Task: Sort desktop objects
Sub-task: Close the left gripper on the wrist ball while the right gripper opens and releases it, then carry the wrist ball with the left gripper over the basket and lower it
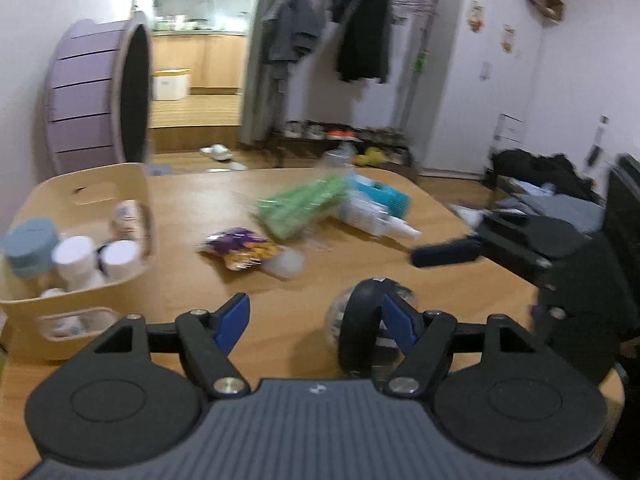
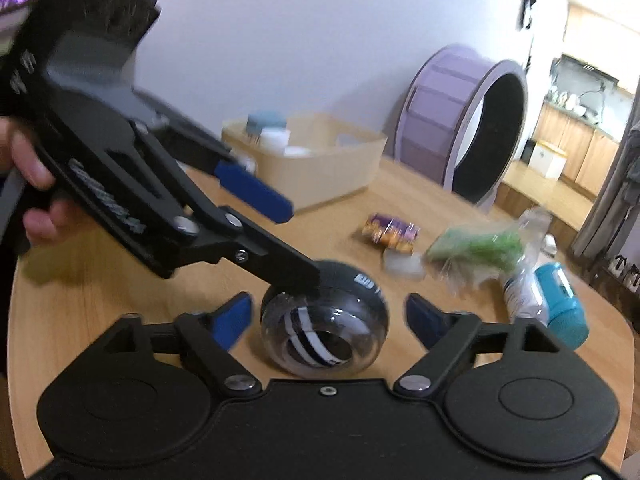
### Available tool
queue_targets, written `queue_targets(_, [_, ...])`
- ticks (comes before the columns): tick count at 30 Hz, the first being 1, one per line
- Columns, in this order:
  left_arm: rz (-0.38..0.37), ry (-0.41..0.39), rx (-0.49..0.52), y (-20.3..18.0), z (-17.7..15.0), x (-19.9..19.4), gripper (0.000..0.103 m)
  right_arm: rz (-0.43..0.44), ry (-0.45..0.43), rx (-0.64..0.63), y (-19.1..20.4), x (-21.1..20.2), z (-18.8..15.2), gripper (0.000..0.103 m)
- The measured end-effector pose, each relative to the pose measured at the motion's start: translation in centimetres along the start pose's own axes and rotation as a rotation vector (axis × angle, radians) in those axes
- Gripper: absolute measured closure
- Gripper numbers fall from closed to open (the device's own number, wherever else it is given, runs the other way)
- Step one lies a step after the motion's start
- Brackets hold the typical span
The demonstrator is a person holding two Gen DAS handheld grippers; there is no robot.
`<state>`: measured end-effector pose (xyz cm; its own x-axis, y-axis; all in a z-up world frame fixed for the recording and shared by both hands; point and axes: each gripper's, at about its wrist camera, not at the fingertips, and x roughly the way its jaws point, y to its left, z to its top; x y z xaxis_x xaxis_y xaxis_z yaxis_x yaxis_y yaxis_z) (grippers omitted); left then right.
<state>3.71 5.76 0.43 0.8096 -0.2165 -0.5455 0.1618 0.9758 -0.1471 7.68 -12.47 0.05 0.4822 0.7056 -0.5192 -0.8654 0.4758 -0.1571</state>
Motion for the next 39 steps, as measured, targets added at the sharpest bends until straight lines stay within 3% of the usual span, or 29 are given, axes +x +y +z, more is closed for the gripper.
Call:
queue_targets(3, [0.036, -0.002, -0.022, 0.9, 0.1, 0.1, 0.032, -0.002, 0.005, 0.001, -0.2, 0.2, -0.2, 0.009])
queue_targets(7, [0.030, -0.033, -0.038, 1.4, 0.1, 0.0, 0.031, -0.003, 0.021, -0.003, -0.2, 0.7, -0.5, 0.009])
queue_targets(12, [0.048, -0.087, 0.052, 0.5, 0.2, -1.0, 0.031, -0.001, -0.001, 0.021, -0.8, 0.0, -0.5, 0.005])
queue_targets(21, [-0.048, -0.058, 0.087, -0.9, -0.1, -0.6, 0.031, 0.007, 0.005, 0.059, -1.9, 0.2, -1.2, 0.005])
queue_targets(25, [-0.077, -0.063, 0.156, -2.0, -0.4, -0.5, 0.031, 0.009, 0.034, 0.047, -1.6, 0.8, -1.5, 0.005])
queue_targets(30, [-0.092, -0.064, 0.318, -3.4, -1.1, -0.3, 0.031, 0.032, 0.043, 0.056, -1.8, -0.4, -1.7, 0.005])
queue_targets(39, [-0.101, -0.059, 0.584, -5.8, -2.5, 0.3, 0.031, -0.008, 0.031, 0.120, -3.1, -5.4, -4.7, 0.001])
